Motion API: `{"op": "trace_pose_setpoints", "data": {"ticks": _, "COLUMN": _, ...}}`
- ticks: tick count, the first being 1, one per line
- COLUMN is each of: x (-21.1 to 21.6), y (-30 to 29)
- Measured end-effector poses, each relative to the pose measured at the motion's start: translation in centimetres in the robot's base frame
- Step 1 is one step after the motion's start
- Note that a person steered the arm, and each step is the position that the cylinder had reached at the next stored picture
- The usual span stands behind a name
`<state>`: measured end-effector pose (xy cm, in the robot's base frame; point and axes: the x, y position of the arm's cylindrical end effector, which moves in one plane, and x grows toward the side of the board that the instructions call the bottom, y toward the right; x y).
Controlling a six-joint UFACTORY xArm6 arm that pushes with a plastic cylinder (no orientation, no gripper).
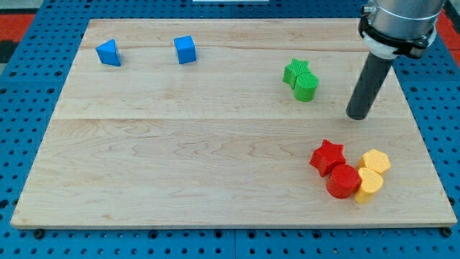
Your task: Separate the green circle from the green star
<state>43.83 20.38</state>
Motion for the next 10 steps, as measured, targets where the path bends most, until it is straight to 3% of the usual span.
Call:
{"op": "trace_pose_setpoints", "data": {"ticks": 2, "x": -5.8, "y": -1.0}}
{"op": "trace_pose_setpoints", "data": {"ticks": 5, "x": -6.0, "y": -21.7}}
{"op": "trace_pose_setpoints", "data": {"ticks": 6, "x": -6.0, "y": -19.5}}
{"op": "trace_pose_setpoints", "data": {"ticks": 7, "x": -6.0, "y": -12.1}}
{"op": "trace_pose_setpoints", "data": {"ticks": 8, "x": -5.5, "y": -11.7}}
{"op": "trace_pose_setpoints", "data": {"ticks": 10, "x": -4.0, "y": -20.3}}
